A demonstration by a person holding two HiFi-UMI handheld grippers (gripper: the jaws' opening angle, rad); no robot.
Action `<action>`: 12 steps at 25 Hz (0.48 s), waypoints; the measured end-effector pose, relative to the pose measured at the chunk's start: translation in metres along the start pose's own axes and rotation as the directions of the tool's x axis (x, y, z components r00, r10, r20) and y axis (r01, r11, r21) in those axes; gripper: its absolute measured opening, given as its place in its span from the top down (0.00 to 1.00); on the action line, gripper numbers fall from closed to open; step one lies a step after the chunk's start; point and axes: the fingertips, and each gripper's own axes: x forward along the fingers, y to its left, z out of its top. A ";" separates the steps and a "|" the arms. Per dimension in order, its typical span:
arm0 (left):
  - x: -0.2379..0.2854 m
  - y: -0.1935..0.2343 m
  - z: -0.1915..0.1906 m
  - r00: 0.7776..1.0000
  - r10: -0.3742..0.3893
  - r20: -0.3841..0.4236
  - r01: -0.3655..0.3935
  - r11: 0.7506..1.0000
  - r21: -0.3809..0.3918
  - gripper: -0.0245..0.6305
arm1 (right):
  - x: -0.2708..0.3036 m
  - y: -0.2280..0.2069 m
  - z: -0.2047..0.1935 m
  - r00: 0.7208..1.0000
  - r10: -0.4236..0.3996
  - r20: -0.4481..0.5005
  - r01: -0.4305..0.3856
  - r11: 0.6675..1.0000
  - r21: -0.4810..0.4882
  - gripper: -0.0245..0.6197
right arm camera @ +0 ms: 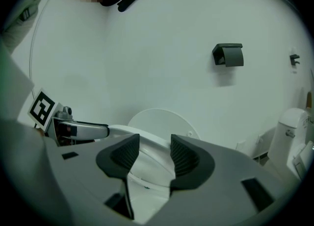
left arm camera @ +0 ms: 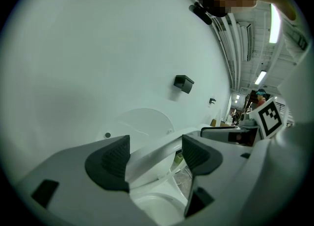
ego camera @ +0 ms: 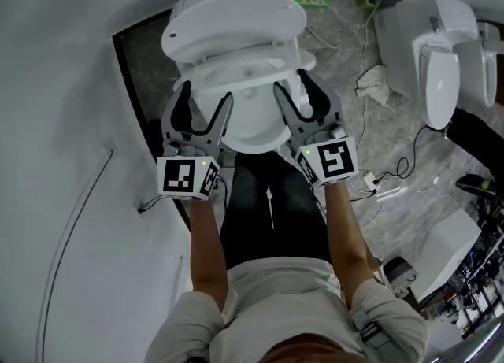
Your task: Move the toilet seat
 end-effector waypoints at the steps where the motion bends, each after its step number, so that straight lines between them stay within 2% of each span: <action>1: 0.001 0.001 0.001 1.000 -0.001 0.002 0.001 1.000 -0.001 0.43 | 0.001 0.000 0.001 1.000 -0.002 0.001 0.002 1.000 0.000 0.63; 12: 0.012 0.009 0.009 1.000 -0.003 0.009 0.003 1.000 -0.007 0.44 | 0.014 -0.007 0.008 1.000 -0.021 0.012 0.021 1.000 0.006 0.63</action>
